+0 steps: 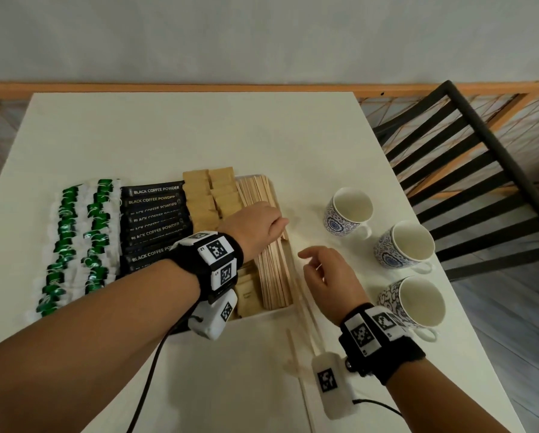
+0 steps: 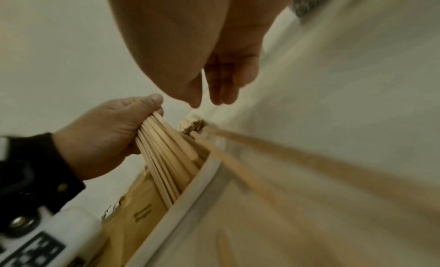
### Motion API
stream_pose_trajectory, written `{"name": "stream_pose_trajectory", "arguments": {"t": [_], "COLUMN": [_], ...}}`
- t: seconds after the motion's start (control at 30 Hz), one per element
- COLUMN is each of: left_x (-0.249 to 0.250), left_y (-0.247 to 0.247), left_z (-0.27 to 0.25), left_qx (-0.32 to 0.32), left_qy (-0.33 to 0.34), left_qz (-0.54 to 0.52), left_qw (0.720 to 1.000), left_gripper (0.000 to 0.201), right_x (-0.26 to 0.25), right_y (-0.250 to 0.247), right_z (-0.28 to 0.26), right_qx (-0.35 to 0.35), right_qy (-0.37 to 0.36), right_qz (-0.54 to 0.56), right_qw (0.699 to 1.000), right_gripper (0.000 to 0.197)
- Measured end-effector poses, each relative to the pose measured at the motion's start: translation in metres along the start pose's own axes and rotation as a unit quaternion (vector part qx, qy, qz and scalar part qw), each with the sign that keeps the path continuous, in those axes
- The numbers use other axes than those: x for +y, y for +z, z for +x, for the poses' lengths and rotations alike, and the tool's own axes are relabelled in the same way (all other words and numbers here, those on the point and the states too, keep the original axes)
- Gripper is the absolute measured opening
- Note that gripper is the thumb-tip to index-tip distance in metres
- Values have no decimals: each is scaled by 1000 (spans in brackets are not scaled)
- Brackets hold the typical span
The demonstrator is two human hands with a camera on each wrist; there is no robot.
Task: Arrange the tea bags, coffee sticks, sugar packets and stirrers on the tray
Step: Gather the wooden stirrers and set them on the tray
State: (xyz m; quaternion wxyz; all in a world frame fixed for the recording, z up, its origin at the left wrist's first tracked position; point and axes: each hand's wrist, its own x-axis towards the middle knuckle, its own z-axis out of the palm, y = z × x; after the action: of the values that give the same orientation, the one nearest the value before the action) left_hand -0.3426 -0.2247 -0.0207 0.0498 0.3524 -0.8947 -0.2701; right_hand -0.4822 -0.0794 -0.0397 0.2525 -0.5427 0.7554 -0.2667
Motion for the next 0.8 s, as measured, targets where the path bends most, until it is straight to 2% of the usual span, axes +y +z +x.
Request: {"name": "stream_pose_trajectory", "arguments": {"t": [0.13,0.2,0.37,0.5,0.57,0.7,0.8], "left_x": [-3,-3,-7,-8,-8,-9,-11], "left_y": [1,2,3,5,5,6,7], "left_z": [4,5,8,10,10,10,10], "left_qx": [4,7,8,19,23,27,26], "left_qy": [-8,-10,-20,-23,-19,-17,-18], "left_qz": [-8,-10,0,1,2,8,10], "left_qw": [1000,1000,1000,1000,1000,999,999], "left_gripper": [38,39,41,44,44,45,45], "right_x": [12,17,17,11,10,10,11], "right_y": [-24,-34,-47,-37,-31,-30,-27], "right_z": [-31,-53,-92,-110,-115,-122,-121], "right_qx": [-47,-76,-187,-226,-226,-205,-202], "right_qy": [2,6,21,52,64,80,58], "right_qz": [-65,-102,-179,-221,-233,-230,-228], "right_qw": [997,992,966,947,944,948,951], "right_gripper": [18,23,61,82,75,32,23]}}
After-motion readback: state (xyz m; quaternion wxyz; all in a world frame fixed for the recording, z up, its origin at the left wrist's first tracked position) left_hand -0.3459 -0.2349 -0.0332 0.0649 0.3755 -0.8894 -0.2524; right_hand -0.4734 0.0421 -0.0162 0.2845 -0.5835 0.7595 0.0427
